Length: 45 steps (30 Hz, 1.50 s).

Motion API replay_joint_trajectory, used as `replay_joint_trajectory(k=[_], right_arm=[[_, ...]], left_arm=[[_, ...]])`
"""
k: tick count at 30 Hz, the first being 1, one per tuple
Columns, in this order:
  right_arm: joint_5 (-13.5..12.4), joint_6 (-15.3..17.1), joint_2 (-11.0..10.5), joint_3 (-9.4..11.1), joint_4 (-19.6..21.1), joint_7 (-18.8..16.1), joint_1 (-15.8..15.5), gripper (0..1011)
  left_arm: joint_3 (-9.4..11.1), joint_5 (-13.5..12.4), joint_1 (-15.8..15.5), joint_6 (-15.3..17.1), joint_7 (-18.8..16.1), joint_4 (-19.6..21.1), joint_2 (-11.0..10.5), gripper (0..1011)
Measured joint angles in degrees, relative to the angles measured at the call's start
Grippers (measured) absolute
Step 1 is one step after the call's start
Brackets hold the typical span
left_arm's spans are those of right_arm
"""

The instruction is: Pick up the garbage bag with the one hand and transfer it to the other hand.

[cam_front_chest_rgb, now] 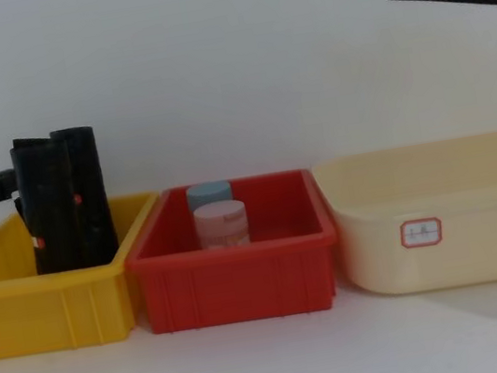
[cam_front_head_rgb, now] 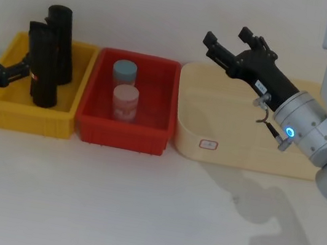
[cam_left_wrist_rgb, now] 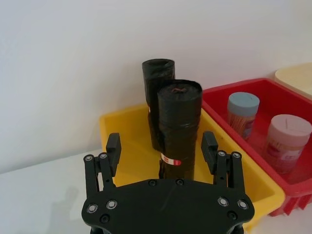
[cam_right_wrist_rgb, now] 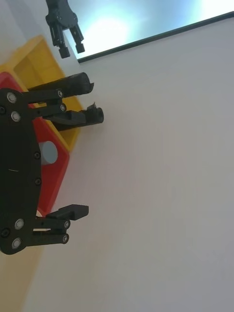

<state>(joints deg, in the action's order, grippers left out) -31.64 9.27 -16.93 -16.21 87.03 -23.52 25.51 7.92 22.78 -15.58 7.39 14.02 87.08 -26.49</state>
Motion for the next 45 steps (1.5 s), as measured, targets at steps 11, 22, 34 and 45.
replay_joint_trajectory(k=[11, 22, 34, 45], right_arm=[[-0.7, 0.0, -0.3, -0.1, -0.2, 0.5, 0.8, 1001], [-1.7, -0.4, -0.5, 0.0, -0.8, 0.6, 1.3, 1002], [-2.5, -1.2, -0.6, -0.5, -2.2, 0.1, 2.3, 1001], [-3.0, -1.7, -0.7, -1.0, -3.6, -0.3, 3.4, 1001]], left_arm=[[1.2, 0.6, -4.8, -0.3, 6.0, -7.5, -0.8, 1001], [4.4, 1.2, -10.9, 1.3, 13.4, -14.4, -2.1, 1001], [7.7, 1.8, -16.8, 3.6, 20.7, -21.0, -2.7, 1001], [10.0, 1.6, -21.4, 3.6, 23.2, -27.1, -1.9, 1001]])
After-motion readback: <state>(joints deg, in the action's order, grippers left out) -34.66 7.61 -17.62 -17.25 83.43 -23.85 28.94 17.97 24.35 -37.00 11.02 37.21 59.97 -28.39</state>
